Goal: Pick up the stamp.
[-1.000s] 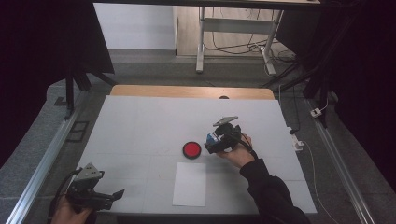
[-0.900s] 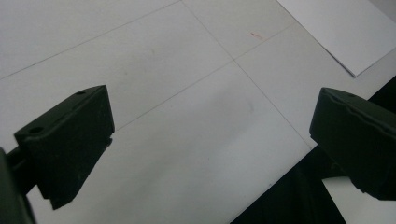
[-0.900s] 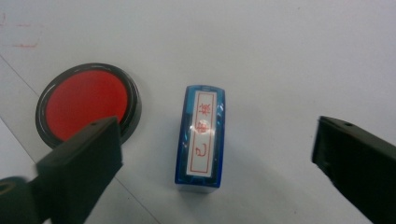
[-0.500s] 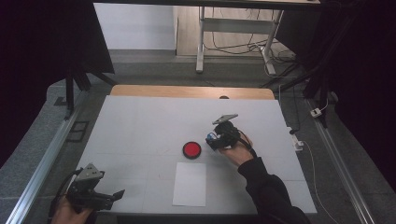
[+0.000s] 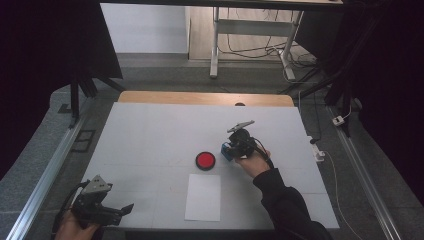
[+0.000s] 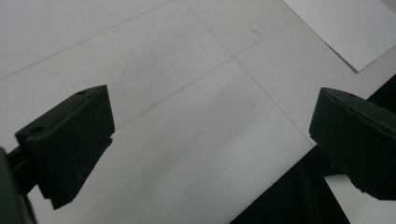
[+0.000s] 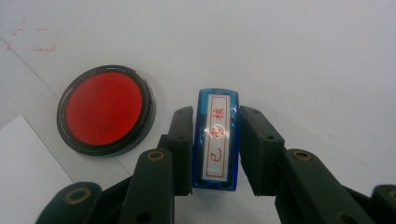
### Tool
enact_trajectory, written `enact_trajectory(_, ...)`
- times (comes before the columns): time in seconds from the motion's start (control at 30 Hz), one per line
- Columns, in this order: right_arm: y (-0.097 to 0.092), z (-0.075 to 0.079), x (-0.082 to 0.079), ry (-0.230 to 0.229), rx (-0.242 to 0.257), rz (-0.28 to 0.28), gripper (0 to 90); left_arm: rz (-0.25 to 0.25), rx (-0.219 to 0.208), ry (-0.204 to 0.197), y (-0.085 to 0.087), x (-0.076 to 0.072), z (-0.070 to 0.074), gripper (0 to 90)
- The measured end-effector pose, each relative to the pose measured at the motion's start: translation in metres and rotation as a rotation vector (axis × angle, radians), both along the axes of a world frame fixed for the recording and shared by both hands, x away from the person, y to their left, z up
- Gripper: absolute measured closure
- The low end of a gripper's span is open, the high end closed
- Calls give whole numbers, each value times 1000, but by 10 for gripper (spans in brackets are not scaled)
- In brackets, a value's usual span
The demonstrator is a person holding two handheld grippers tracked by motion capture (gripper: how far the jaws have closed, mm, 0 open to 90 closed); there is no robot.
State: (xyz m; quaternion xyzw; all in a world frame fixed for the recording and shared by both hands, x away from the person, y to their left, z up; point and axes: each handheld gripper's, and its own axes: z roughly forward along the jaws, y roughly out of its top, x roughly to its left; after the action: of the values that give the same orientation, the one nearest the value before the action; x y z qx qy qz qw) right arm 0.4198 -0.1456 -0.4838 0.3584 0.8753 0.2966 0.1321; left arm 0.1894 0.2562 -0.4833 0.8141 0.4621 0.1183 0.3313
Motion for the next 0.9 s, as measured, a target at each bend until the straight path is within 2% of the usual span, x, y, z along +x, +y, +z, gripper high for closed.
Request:
enact_trajectory(0.27, 0, 1, 1, 11, 1, -9, 700, -1, 1, 1, 0, 0, 0, 5)
enact_trajectory(0.67, -4, 11, -2, 13, 54, 13, 701, -4, 2, 1, 0, 0, 0, 5)
enact_trajectory(0.9, -9, 20, -9, -5, 70, 71, 701, -2, -2, 3, 0, 0, 0, 6)
